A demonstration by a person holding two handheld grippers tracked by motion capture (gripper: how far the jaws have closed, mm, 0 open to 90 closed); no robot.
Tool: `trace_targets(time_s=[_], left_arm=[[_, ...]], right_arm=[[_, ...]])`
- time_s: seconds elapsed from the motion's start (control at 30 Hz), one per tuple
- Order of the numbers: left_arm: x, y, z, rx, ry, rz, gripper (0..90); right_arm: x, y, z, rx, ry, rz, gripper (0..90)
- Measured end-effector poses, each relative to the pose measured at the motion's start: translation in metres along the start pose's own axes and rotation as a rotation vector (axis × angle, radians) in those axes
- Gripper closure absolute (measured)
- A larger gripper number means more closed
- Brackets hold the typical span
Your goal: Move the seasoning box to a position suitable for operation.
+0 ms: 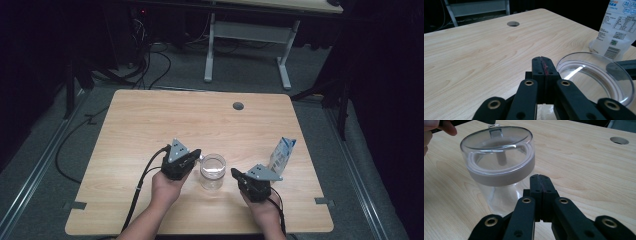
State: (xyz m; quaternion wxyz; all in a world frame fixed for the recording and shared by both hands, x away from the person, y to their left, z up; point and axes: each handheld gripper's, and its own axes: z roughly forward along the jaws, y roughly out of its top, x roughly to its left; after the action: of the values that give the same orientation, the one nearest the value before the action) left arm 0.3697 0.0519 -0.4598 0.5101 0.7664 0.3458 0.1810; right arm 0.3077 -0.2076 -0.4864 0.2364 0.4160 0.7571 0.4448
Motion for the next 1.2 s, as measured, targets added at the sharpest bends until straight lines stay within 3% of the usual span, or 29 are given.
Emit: trace_targets(time_s=[0.67, 1.2], left_arm=[[0.001, -0.003, 0.002, 0.013, 0.012, 0.003, 90.0], [0.002, -0.004, 0.001, 0.007, 0.008, -0.004, 90.0]], right_arm=[[0.005, 0.001, 0.001, -0.004, 0.007, -0.010, 90.0], [0.024, 0.012, -0.006, -0.084, 0.033, -0.056, 90.0]])
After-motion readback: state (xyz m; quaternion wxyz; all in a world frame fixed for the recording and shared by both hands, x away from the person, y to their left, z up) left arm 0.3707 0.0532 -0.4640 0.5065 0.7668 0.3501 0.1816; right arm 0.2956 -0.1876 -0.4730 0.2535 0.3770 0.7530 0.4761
